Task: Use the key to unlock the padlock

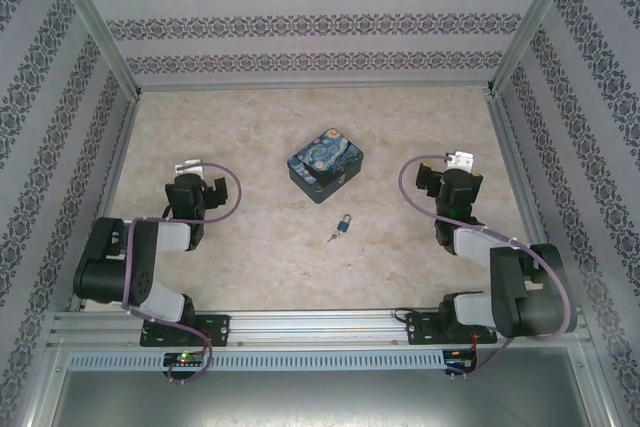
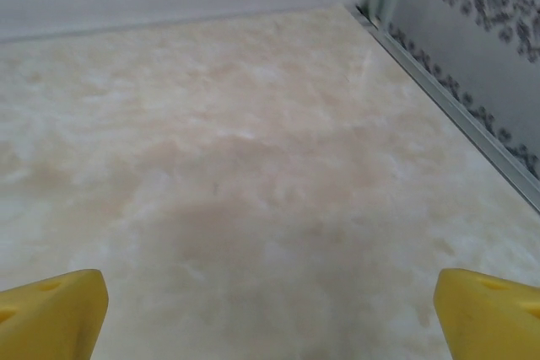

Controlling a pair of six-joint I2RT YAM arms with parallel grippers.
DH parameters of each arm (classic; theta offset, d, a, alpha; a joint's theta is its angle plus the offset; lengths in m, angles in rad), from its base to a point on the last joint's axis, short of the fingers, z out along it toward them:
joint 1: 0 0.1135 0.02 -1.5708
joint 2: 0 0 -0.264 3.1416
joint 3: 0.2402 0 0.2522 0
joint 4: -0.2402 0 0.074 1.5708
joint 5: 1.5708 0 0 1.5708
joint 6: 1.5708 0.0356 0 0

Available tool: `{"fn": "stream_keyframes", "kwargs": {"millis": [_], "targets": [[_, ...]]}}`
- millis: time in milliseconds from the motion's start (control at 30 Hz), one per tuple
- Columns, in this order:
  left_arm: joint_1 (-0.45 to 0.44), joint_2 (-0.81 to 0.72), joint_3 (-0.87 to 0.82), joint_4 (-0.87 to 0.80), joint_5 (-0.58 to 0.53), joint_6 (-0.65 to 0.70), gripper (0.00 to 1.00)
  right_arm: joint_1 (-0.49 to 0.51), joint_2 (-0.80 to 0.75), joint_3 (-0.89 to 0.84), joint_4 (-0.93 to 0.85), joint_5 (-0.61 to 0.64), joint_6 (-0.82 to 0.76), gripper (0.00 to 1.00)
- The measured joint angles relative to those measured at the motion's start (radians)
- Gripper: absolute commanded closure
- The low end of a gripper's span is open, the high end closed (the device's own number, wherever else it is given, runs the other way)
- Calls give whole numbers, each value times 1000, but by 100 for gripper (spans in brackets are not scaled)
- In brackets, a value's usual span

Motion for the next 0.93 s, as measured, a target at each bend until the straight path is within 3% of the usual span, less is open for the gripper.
{"fn": "stream_keyframes", "kwargs": {"millis": [167,433,933], "targets": [[8,26,5,53,69,22,0,-2,178,-67,234,-90,-47,2],[11,26,19,70,128,44,0,-35,198,38,193,-196,-66,2],[12,26,19,73,132,45,0,-21,197,38,178,-204,-70,2]]}}
